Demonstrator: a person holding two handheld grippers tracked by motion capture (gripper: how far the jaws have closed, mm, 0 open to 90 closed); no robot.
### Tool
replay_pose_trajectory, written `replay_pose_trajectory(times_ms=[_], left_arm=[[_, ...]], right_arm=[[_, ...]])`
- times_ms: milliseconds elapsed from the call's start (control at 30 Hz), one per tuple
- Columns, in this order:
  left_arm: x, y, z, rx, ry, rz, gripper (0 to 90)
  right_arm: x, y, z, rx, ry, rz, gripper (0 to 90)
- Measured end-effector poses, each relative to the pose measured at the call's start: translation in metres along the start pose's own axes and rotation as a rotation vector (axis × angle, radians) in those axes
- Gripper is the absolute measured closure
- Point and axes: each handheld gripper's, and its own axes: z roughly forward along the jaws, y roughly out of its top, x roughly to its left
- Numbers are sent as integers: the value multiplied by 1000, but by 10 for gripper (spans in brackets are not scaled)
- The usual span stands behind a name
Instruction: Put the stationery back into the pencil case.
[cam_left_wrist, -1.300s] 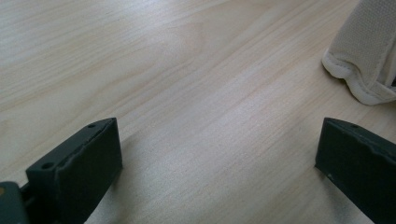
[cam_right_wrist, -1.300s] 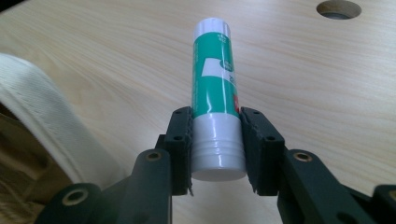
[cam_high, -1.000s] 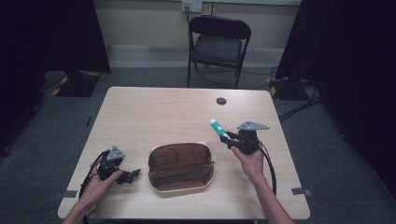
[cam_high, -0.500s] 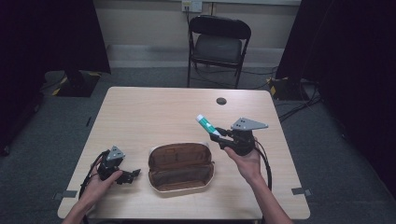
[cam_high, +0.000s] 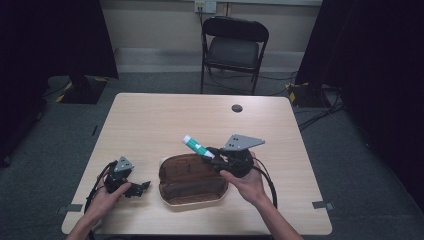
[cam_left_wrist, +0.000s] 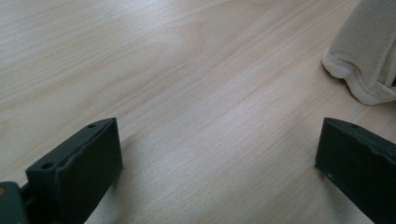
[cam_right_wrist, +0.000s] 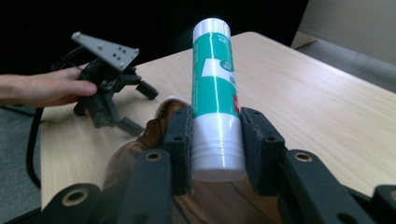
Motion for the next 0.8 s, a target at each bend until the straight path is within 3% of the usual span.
replay_pose_trajectory(times_ms=[433, 600, 800], left_arm=[[0, 0, 0, 0, 0, -1, 0], [0, 0, 0, 0, 0, 0, 0], [0, 1, 1, -1, -1, -4, 0]], right_arm=[[25, -20, 44, 126, 101, -47, 655], [28, -32, 58, 185, 122, -42, 655], [26, -40, 69, 248, 113, -42, 654]])
